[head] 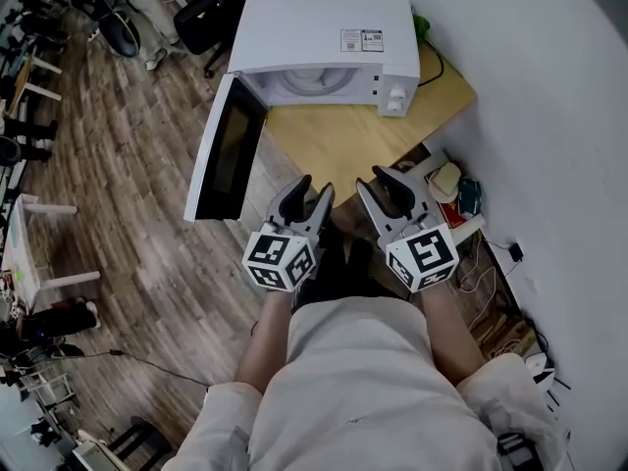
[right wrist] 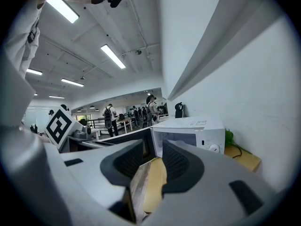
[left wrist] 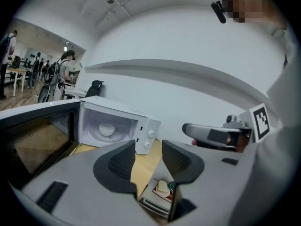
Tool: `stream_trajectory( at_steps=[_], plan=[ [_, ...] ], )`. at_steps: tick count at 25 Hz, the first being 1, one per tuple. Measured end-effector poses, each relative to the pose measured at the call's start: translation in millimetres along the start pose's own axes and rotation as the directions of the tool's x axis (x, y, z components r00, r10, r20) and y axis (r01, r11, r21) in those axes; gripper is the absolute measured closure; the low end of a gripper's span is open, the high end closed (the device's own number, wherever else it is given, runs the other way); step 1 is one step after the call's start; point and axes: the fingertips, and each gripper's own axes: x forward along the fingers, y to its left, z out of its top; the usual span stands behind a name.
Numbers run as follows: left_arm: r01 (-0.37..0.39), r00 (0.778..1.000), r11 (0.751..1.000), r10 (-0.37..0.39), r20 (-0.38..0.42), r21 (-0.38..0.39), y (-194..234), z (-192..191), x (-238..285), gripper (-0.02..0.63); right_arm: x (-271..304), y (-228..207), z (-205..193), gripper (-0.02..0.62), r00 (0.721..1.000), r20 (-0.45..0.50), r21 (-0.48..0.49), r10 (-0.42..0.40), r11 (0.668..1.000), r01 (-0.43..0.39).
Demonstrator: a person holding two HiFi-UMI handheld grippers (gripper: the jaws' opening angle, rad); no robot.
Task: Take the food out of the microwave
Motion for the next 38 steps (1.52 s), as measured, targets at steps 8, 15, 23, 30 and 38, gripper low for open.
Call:
stream_trajectory(
  at_steps=[8, 15, 23, 30, 38],
  plan=[
    [0.002, 1.000, 0.999, -0.002, -0.002, -0.045, 32, 3, 41, 0.436, 18, -8, -7, 0.485, 0.999, -0.035, 0.010, -0.016, 1.000, 0.017],
    [-0.019, 1.000, 0.994, 0.018, -0.011, -0.108, 68, 1, 71, 0.411, 36, -17, -4, 0.485, 0.997, -0.049, 0.019, -0.052, 0.998, 0.053],
    [-0.042, 0.999, 0.984, 0.037, -0.032, -0.171, 113, -1, 107, 0.403, 56, -28, -3, 0.485, 0.994, -0.078, 0.024, -0.080, 0.996, 0.082],
    [-0.063, 0.998, 0.955, 0.065, -0.004, -0.291, 155, 2, 138, 0.403, 69, -34, -10, 0.485, 0.991, -0.098, 0.043, -0.090, 0.995, 0.094],
    [-0.079, 0.995, 0.907, 0.095, 0.019, -0.414, 186, -2, 171, 0.403, 69, -41, -21, 0.485, 0.988, -0.112, 0.060, -0.102, 0.992, 0.110]
  ],
)
